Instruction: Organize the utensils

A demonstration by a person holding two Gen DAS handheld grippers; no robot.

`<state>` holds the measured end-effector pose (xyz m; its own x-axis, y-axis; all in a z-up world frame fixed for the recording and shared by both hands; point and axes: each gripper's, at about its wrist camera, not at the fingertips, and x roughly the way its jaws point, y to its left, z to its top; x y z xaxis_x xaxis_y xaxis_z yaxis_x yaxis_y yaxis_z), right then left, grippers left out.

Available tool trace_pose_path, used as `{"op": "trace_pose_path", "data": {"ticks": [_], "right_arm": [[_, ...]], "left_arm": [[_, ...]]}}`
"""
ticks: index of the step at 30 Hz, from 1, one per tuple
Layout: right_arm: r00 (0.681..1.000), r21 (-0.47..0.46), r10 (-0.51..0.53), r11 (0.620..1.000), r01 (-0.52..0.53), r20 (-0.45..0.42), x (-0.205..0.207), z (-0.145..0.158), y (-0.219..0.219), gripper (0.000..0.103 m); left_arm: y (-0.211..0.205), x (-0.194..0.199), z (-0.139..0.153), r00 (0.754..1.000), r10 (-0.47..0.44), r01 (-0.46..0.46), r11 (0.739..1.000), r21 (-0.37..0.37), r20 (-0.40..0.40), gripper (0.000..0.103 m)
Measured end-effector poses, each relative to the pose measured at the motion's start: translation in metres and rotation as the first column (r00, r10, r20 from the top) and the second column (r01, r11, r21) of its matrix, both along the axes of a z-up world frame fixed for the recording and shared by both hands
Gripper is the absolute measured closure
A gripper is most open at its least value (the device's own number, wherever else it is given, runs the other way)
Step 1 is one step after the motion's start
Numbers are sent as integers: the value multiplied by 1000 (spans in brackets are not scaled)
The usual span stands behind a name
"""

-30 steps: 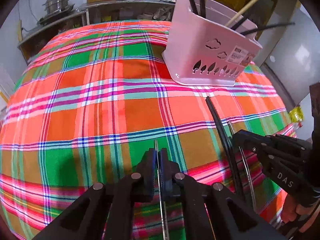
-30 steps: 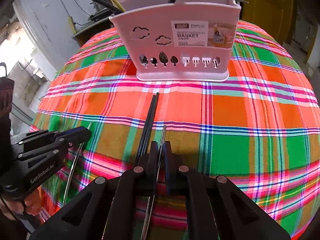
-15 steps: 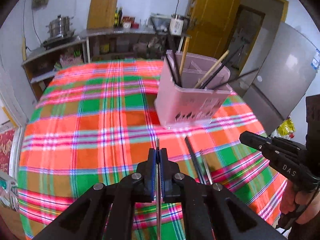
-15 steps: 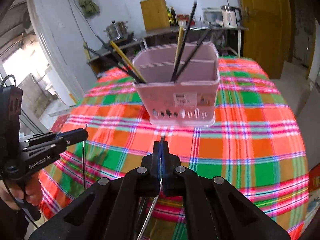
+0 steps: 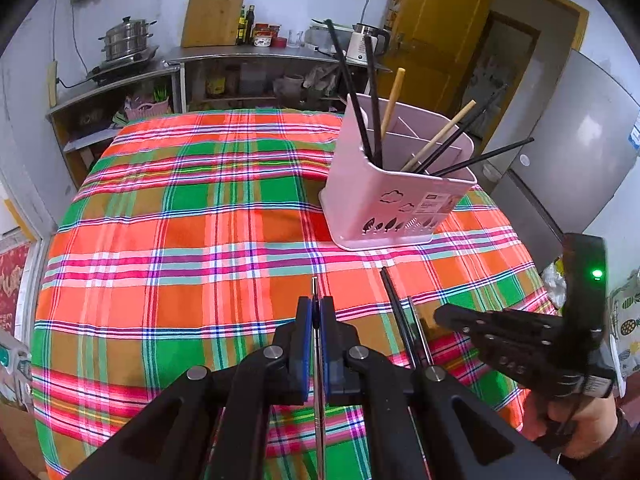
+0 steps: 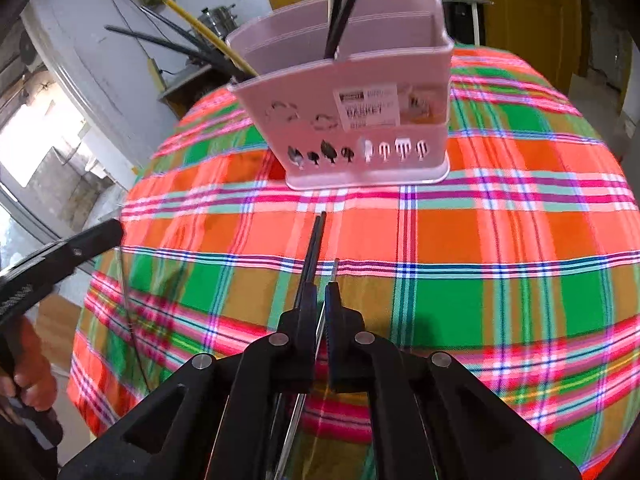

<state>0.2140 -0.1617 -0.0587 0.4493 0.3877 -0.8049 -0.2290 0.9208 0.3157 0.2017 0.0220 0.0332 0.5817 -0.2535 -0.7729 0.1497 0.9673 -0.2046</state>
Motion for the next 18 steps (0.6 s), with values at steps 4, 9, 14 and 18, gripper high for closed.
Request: {"op": "trace_pose_path", "data": {"ticks": [4, 9, 14, 18], "right_arm": [[1000, -18, 8, 1000, -8, -27, 10, -10, 7, 99], [998, -46, 4, 999, -7, -56, 17, -20, 12, 100], [998, -56, 5, 998, -8, -59, 22, -22, 14, 99], [998, -77, 24, 997, -29, -65, 25, -23, 17, 99]], "left_arm": [[1, 1, -3, 1000, -7, 7, 1000, -1, -4, 100], [2, 3, -7, 1000, -13, 13, 1000, -12, -14, 100], [1, 5, -11, 1000, -19, 19, 999, -29, -21, 100], [-1, 6, -11, 999, -26, 25, 999, -31, -24, 100]]}}
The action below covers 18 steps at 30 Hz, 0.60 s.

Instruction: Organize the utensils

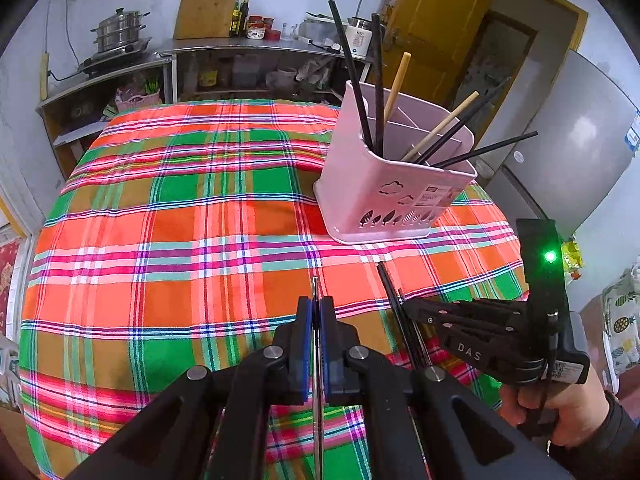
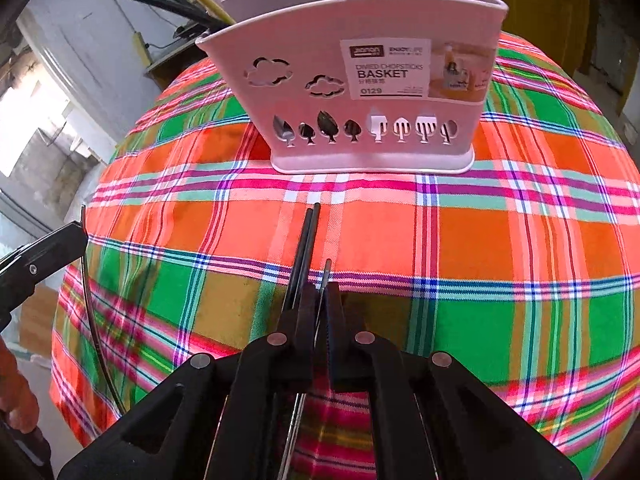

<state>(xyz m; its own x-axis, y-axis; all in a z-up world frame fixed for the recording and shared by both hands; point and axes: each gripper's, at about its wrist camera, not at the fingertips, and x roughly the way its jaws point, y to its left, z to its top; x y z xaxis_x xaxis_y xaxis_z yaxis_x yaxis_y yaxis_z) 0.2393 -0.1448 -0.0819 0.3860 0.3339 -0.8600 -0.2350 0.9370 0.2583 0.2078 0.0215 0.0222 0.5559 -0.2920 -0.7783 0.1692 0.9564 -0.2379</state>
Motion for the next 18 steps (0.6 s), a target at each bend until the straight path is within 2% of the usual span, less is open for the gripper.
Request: {"op": "trace_pose_path", "data": {"ticks": [7, 18], "right_arm": [[1000, -30, 28, 999, -28, 2, 5, 1, 7, 99], [1000, -33, 16, 999, -16, 6, -5, 5, -8, 99]], "left_arm": [[-4, 1, -5, 1000, -12, 12, 1000, -3, -15, 99], [-3, 7, -22, 998, -12, 11, 1000, -20, -59, 100]]}}
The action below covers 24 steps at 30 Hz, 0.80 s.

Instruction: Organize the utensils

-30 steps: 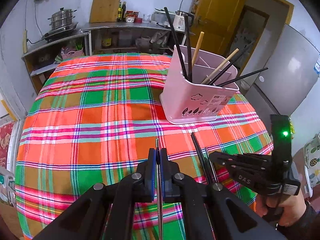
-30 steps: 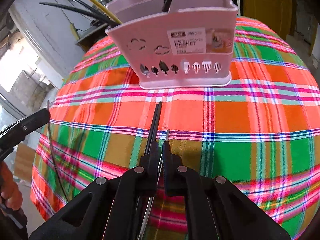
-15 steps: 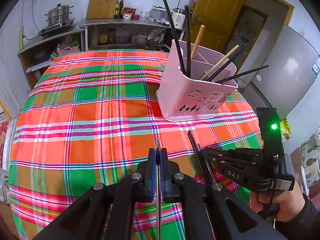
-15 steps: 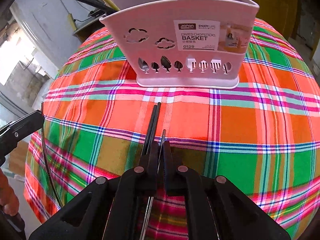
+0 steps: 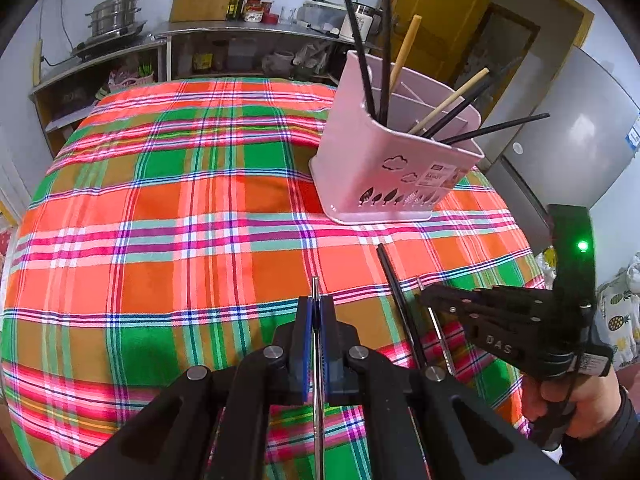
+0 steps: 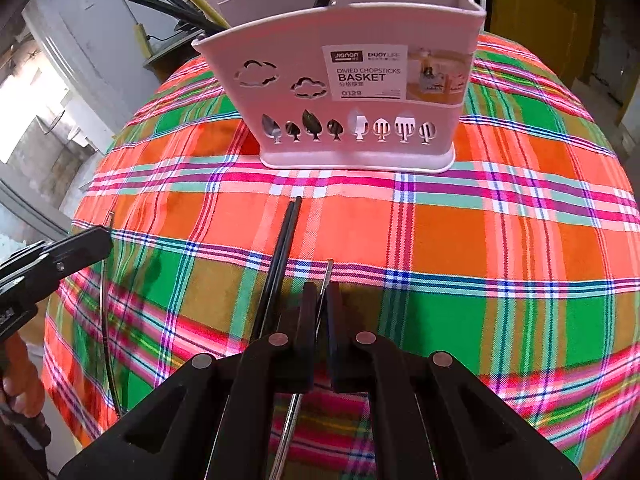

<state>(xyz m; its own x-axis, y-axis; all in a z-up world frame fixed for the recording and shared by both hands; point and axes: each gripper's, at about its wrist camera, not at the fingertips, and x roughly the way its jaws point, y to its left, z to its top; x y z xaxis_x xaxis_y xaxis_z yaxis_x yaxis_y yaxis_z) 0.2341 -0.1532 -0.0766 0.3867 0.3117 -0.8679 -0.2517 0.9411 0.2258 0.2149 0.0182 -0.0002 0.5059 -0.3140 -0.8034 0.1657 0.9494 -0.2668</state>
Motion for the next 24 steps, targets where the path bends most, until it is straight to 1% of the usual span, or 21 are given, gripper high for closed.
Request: {"op": "trace_pose_path", "data": {"ticks": [4, 6, 10, 12, 14, 15, 16, 17, 21, 24], "right_arm": [[1000, 10, -3, 1000, 3, 26, -3, 9, -5, 101], [999, 17, -7, 1000, 7, 47, -6, 18, -10, 103], [995, 28, -3, 1000, 0, 101, -10, 41, -13, 103], [995, 29, 11, 999, -14, 101, -9, 44, -11, 103], [997, 24, 28, 999, -30, 71, -7, 38, -11, 103], [998, 10, 31, 999, -31, 59, -6, 33, -10, 101], [998, -6, 37, 999, -37, 52, -4, 29, -8, 94], [998, -19, 44, 999, -43, 45, -3, 25, -6, 91], [997, -50, 72, 996, -72, -3, 2, 7, 0, 91], [996, -53, 85, 995, -86, -25, 8, -1, 4, 91]], "left_arm": [[-1, -1, 4, 1000, -1, 1, 1000, -3, 7, 99], [-1, -3, 10, 1000, -3, 3, 1000, -2, 18, 100], [-3, -7, 26, 999, -9, 9, 1000, 3, 51, 100], [-3, -8, 31, 998, -10, 10, 1000, 6, 57, 100], [-4, -9, 33, 998, -10, 9, 1000, 9, 59, 100], [-4, -9, 33, 998, -9, 9, 1000, 10, 60, 100], [-5, -10, 34, 998, -9, 8, 1000, 9, 59, 100], [-5, -10, 33, 998, -9, 9, 1000, 9, 58, 100], [-4, -10, 29, 999, -9, 8, 1000, 13, 48, 100], [-3, -8, 25, 999, -9, 8, 1000, 14, 39, 100]]}}
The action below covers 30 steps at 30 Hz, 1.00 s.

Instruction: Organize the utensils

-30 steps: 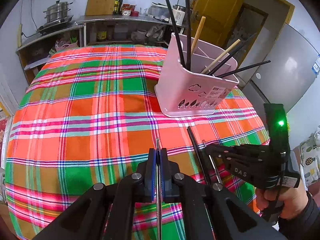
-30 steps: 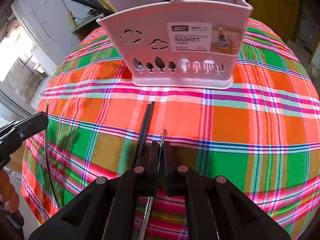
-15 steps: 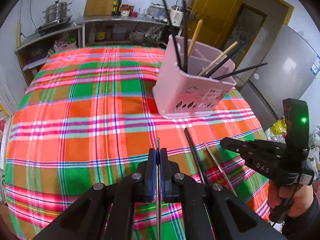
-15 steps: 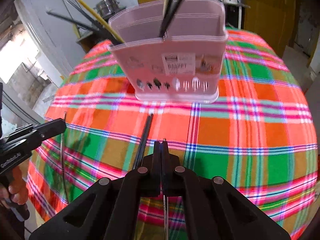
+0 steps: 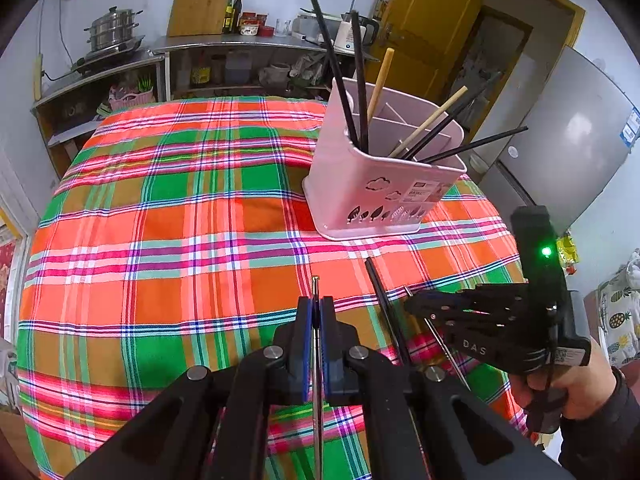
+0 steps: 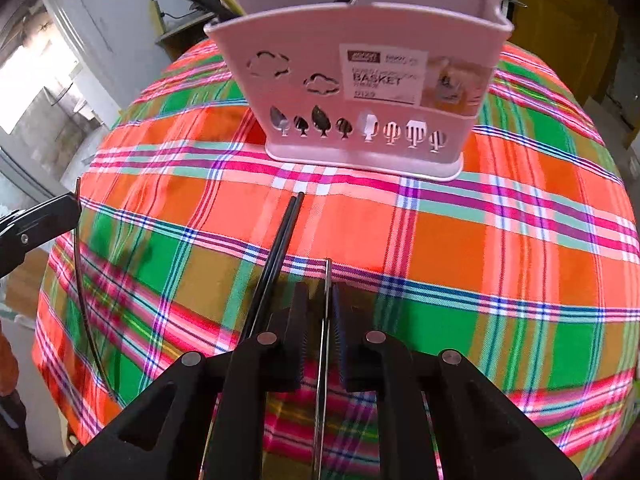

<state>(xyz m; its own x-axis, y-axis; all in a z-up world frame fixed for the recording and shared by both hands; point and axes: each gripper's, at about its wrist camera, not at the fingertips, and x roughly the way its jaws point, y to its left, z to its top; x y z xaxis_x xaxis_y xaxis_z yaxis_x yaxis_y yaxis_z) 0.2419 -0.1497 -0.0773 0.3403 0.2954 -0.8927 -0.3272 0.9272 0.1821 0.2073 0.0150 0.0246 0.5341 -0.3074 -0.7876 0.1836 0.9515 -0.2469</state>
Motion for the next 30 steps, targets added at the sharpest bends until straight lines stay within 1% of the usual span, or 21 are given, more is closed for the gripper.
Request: {"op": "trace_pose_path", "data": {"ticks": [3, 5, 6, 9, 12, 16, 19, 22, 27, 30], "right_arm": [[1000, -18, 21, 1000, -21, -2, 2, -2, 4, 91], [999, -40, 36, 999, -36, 0, 2, -1, 7, 95], [999, -37, 38, 999, -38, -4, 3, -2, 7, 99], [999, -27, 40, 999, -40, -9, 5, -3, 9, 99], [999, -16, 34, 999, -33, 19, -1, 7, 4, 99], [996, 21, 21, 1000, -23, 86, -10, 35, -4, 99], [989, 45, 11, 999, -17, 145, -18, 62, -10, 99], [978, 66, 0, 998, -14, 208, -25, 91, -18, 99], [957, 89, -12, 996, -14, 289, -34, 124, -21, 99], [944, 104, -24, 995, -11, 330, -41, 140, -24, 99]], "left_arm": [[1, 2, -4, 1000, 0, 0, 1000, 1, -6, 100], [0, 3, -5, 1000, 0, 0, 1000, -1, -10, 100], [0, 3, -6, 1000, 0, 0, 1000, -3, -12, 100], [-2, 3, -5, 1000, -5, 5, 1000, -2, -12, 100], [-4, 1, 0, 1000, -11, 11, 1000, -3, 0, 100], [-5, -2, 11, 1000, -14, 14, 1000, -2, 22, 100], [-5, -4, 24, 999, -13, 13, 1000, -2, 45, 99], [-6, -6, 40, 997, -14, 14, 1000, 2, 74, 100], [-7, -11, 71, 991, -16, 16, 1000, 5, 134, 100], [-9, -14, 85, 987, -23, 22, 1000, 10, 161, 100]]}}
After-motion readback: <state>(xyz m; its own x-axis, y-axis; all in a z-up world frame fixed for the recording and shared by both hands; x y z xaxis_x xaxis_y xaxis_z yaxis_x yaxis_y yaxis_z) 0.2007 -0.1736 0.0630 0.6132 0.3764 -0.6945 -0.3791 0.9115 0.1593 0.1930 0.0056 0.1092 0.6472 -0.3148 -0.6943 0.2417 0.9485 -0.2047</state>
